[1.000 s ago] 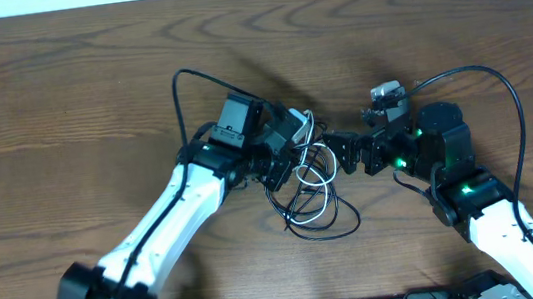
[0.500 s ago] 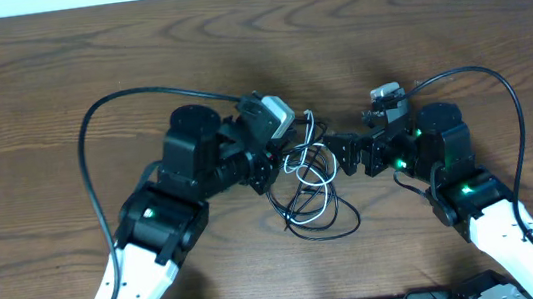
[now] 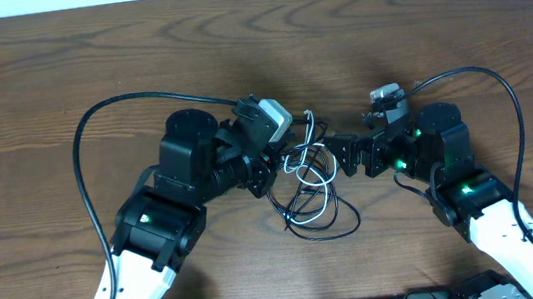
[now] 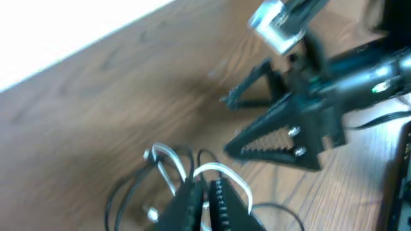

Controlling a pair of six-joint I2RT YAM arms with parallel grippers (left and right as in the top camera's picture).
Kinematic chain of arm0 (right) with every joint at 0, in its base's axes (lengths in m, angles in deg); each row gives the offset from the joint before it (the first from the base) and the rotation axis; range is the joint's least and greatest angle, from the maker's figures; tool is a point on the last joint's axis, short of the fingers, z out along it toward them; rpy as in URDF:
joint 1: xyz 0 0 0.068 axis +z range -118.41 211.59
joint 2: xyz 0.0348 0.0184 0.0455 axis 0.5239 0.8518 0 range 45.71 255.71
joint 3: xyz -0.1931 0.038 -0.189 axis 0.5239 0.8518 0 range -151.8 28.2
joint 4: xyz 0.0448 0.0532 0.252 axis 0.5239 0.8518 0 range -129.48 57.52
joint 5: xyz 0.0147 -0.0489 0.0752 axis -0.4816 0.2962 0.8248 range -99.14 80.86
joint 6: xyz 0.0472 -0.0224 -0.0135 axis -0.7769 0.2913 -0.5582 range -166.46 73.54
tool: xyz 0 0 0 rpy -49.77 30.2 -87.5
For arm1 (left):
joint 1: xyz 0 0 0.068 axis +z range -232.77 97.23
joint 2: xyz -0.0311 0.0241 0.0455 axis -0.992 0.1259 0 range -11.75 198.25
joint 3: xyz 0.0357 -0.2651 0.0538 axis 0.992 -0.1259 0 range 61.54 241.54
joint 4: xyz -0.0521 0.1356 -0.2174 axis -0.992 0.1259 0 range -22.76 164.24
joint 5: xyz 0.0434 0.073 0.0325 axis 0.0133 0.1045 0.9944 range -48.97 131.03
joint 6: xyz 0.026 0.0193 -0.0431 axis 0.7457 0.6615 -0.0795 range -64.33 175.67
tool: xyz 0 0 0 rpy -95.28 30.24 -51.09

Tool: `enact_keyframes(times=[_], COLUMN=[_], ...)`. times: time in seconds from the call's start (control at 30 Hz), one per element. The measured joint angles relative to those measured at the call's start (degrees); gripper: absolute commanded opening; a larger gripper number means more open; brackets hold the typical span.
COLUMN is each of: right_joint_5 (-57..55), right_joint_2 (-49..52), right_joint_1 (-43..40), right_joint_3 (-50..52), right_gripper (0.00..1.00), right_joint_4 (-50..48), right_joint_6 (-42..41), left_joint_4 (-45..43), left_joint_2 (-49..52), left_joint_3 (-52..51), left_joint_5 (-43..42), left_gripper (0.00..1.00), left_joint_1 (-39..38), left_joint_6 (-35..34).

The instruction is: Untangle cables

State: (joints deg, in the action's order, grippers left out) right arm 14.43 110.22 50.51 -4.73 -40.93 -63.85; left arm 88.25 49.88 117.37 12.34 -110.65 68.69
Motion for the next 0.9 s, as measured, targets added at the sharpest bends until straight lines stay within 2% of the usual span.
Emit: enact_keyframes(times=[0.1, 0.2, 0.53, 0.9], right_joint_5=[0.0, 0.0, 0.0, -0.46], right_joint_2=[0.0, 0.0, 0.0, 0.0], right_joint_1=[0.0, 0.0, 0.0, 0.0], right_joint_3=[0.0, 0.0, 0.0, 0.0], right_gripper=[0.99, 0.99, 0.99, 0.99], right_joint_4=[0.09, 0.11, 0.17, 0.17], right_joint_6=[-0.02, -0.02, -0.02, -0.02], left_joint_4=[2.36, 2.67, -1.68, -1.75], left_joint_2=[2.99, 7.78, 24.76, 30.38], left_joint_3=[0.0, 0.0, 0.0, 0.0], left_joint_5=[2.56, 4.22, 5.64, 5.2], left_gripper=[0.43, 0.5, 0.54, 0.57], left_joint_1=[0.0, 0.0, 0.0, 0.0], left_joint_6=[-0.52, -0.83, 0.92, 4.0])
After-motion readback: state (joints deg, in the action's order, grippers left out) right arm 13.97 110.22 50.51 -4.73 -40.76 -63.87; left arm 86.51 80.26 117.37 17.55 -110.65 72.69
